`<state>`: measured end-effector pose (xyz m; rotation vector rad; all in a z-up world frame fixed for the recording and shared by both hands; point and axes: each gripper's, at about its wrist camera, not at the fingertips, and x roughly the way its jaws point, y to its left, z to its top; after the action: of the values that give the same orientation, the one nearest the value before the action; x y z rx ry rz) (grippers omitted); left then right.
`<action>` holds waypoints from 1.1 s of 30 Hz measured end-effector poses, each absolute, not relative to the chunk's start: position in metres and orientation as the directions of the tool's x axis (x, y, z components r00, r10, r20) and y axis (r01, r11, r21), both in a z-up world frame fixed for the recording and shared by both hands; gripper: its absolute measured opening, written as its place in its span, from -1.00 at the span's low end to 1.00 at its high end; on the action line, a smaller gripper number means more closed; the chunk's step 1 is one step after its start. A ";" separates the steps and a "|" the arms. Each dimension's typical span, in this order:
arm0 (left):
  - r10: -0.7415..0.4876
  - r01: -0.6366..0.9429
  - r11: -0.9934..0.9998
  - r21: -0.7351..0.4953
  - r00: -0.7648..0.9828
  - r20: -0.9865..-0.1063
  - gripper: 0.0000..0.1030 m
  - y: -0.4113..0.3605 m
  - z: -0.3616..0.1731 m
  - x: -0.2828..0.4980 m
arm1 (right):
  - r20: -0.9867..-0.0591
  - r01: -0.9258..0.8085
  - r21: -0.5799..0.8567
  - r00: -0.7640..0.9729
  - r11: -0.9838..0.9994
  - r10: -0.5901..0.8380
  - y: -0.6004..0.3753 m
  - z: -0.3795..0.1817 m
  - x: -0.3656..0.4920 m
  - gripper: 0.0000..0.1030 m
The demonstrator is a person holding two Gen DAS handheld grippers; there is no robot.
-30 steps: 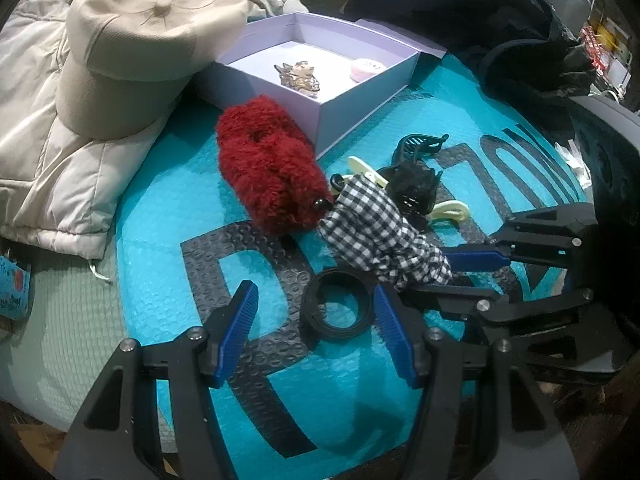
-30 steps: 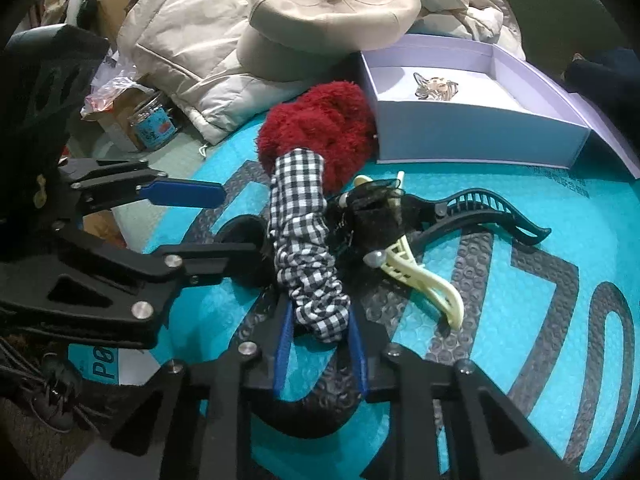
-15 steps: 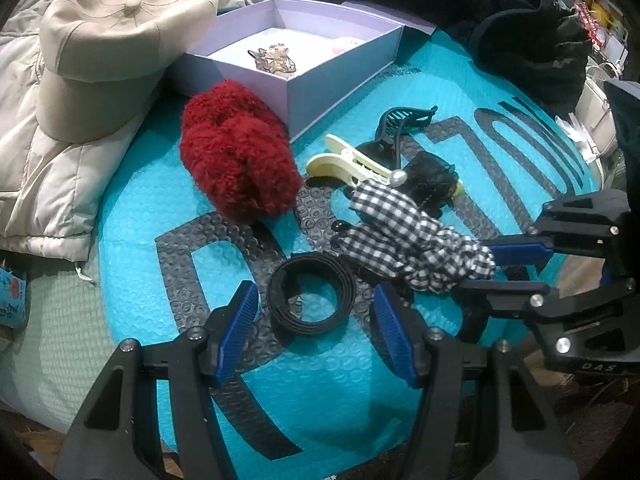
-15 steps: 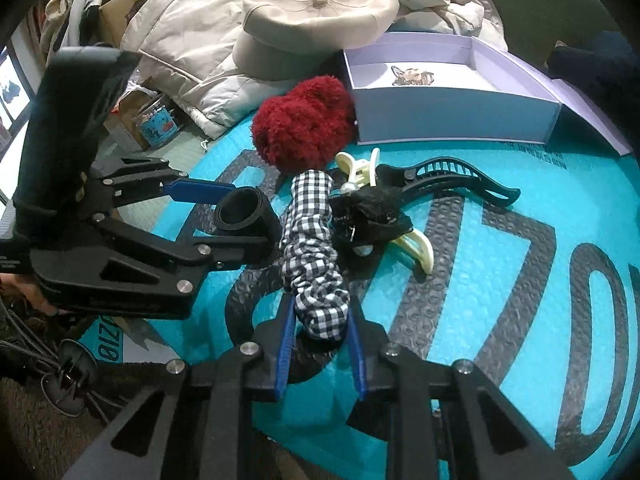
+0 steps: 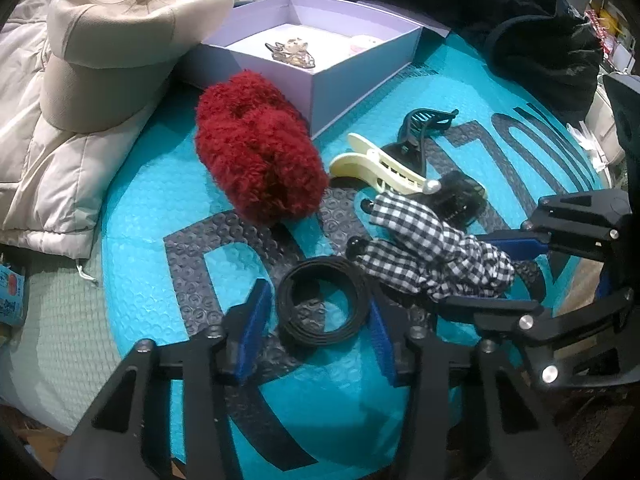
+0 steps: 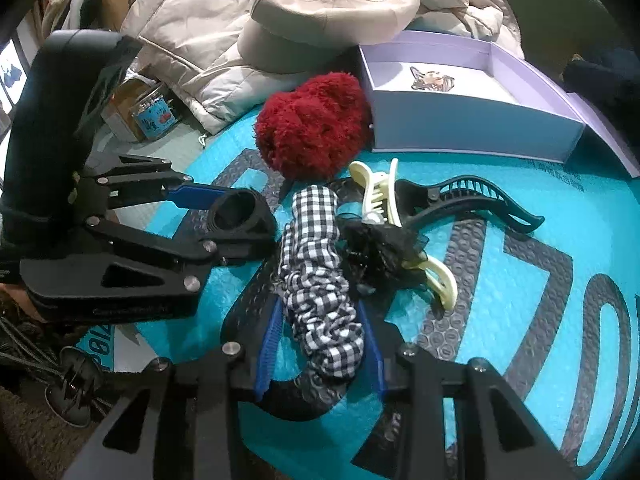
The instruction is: Organize objects
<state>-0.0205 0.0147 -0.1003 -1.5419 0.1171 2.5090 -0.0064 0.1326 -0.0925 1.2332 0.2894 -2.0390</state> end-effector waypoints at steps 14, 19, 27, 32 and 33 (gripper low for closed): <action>0.121 -0.173 -0.984 -0.045 -0.460 -0.879 -0.24 0.005 -0.080 -0.021 | -0.800 0.725 0.213 -0.256 -0.655 -0.543 0.131 -0.071 0.007 -0.61; 0.103 -0.152 -0.988 -0.031 -0.492 -0.865 -0.24 0.004 -0.061 -0.015 | -0.779 0.737 0.191 -0.288 -0.649 -0.557 0.133 -0.052 0.015 -0.61; 0.087 -0.159 -0.987 0.000 -0.535 -0.840 -0.24 0.013 -0.032 -0.008 | -0.761 0.724 0.157 -0.345 -0.672 -0.550 0.144 -0.029 0.022 -0.61; 0.099 -0.173 -0.985 -0.003 -0.551 -0.829 -0.24 0.026 -0.018 -0.008 | -0.750 0.702 0.142 -0.384 -0.698 -0.539 0.158 -0.016 0.022 -0.61; 0.102 -0.178 -0.984 -0.003 -0.553 -0.827 -0.24 0.030 -0.015 -0.009 | -0.748 0.697 0.141 -0.390 -0.703 -0.537 0.160 -0.015 0.022 -0.61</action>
<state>-0.0094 0.0298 -0.0154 -1.3946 0.1214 2.6334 0.0219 0.1604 -0.0150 1.0446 0.2524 -2.1211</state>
